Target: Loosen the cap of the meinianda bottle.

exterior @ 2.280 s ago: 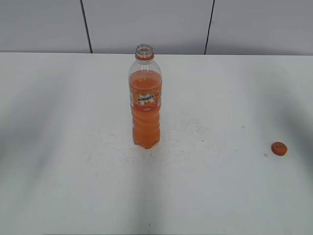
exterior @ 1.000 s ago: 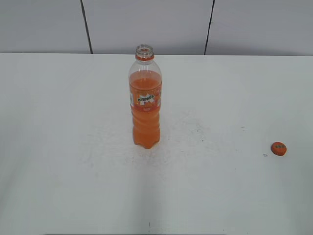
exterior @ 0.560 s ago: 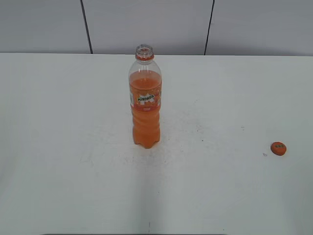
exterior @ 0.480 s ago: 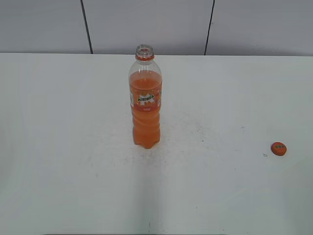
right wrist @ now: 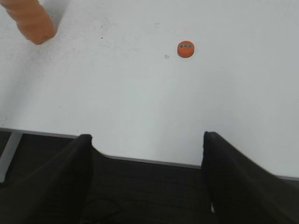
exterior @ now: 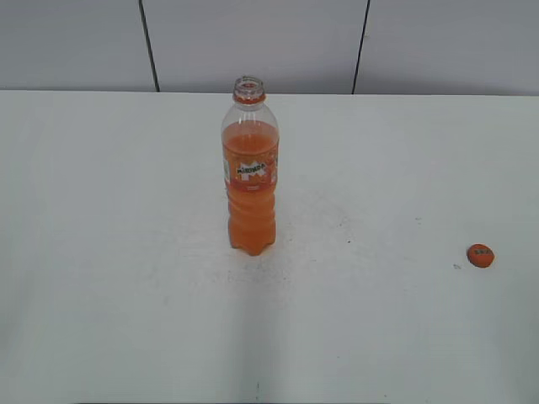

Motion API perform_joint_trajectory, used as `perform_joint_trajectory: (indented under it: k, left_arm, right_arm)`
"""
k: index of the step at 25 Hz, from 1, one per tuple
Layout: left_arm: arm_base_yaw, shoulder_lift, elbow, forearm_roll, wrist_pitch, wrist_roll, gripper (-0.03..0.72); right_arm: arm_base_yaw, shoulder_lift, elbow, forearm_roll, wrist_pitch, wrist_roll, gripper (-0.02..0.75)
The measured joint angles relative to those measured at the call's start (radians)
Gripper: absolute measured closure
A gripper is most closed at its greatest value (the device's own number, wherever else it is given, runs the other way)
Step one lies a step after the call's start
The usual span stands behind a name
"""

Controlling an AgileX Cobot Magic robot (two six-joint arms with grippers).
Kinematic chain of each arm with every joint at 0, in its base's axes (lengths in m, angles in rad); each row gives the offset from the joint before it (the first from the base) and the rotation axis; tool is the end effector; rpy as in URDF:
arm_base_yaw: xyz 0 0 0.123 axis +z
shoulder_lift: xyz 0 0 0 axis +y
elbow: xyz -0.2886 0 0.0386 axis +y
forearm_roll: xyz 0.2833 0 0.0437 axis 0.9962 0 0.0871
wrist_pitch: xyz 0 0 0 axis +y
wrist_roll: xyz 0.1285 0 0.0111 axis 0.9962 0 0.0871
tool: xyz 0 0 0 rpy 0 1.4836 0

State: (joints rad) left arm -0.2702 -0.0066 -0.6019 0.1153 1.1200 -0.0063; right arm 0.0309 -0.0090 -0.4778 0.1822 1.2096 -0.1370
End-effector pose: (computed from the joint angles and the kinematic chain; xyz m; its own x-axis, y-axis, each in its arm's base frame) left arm 0.0379 0.0034 0.3049 -0.3864 0.1525 -0.9096 0.1917 0.9780 0.0826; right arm 0.0429 0.0232 0.2552 -0.5753 -0.0887 -0.8131 -0.2093 0.9770 0.0415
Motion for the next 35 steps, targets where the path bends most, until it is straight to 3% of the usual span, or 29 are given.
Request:
perform_joint_trajectory:
  k: [8, 20, 26, 35]
  left_arm:
    - [0.000, -0.001, 0.034, -0.044, -0.078, 0.006, 0.179]
    - [0.001, -0.001, 0.036, -0.044, -0.080, 0.006, 0.181]
    - [0.100, -0.001, 0.036, -0.046, -0.080, 0.006, 0.182]
    - [0.158, -0.001, 0.037, -0.066, -0.080, 0.006, 0.196]
  right_arm:
    - [0.000, 0.000, 0.004, -0.126, -0.111, -0.023, 0.191]
    - [0.000, 0.000, 0.041, -0.130, -0.186, -0.023, 0.191]
    - [0.000, 0.000, 0.041, -0.134, -0.186, -0.025, 0.191]
    - [0.000, 0.000, 0.041, -0.154, -0.186, -0.028, 0.191]
